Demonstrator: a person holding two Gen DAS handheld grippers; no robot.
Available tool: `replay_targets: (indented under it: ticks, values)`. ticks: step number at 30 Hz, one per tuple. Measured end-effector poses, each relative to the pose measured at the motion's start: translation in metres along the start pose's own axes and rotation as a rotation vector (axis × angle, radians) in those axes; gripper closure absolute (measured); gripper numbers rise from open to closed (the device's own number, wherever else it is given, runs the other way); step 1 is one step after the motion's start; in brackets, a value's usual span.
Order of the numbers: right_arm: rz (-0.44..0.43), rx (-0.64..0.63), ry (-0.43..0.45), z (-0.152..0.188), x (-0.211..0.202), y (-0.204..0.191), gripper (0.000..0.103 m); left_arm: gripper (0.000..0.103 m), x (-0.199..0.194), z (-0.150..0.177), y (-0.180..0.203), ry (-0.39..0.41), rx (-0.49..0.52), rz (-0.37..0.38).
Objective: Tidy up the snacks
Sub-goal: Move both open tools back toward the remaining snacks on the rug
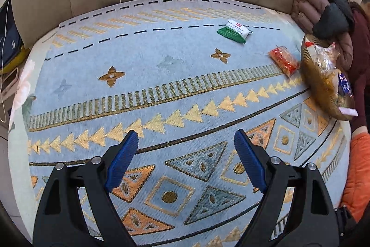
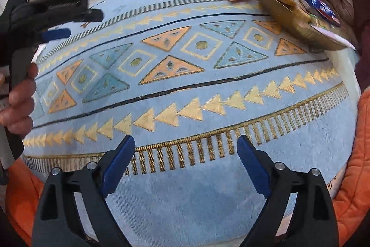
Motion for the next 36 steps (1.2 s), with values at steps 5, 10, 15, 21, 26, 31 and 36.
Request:
replay_targets:
  ticks: [5,10,15,21,26,31,36]
  values:
    - [-0.009,0.011,-0.013,0.000,0.007,0.003,0.012,0.018,0.002,0.001,0.005,0.004,0.029,-0.017]
    - [-0.021,0.048,-0.018,-0.003,0.012,0.007,0.011,0.018,0.007,0.002,0.008,-0.003,0.040,-0.020]
    - [0.000,0.086,-0.086,-0.003,0.031,0.016,0.005,0.016,0.006,0.000,0.011,0.006,0.050,-0.021]
    - [0.015,0.063,-0.085,-0.002,0.035,0.010,0.005,0.014,0.006,-0.001,0.017,0.008,0.056,-0.002]
    - [0.073,-0.008,-0.094,0.001,0.042,-0.001,0.005,0.006,0.007,-0.002,0.018,0.018,0.043,0.011]
    - [0.071,-0.032,-0.088,0.002,0.042,-0.002,0.005,0.006,0.013,-0.004,0.026,0.008,0.061,-0.011]
    - [0.079,-0.031,-0.075,0.006,0.039,-0.002,0.005,0.005,0.002,0.002,0.033,0.027,0.123,-0.056]
Point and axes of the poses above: each gripper's, at about its wrist camera, not at the fingertips, and x roughly the way its jaws point, y to its right, z to its underside, the point moved 3 cm from there along x, roughly the way its jaws point, and after that the axes turned 9 degrees about x, right-handed, at the moved point
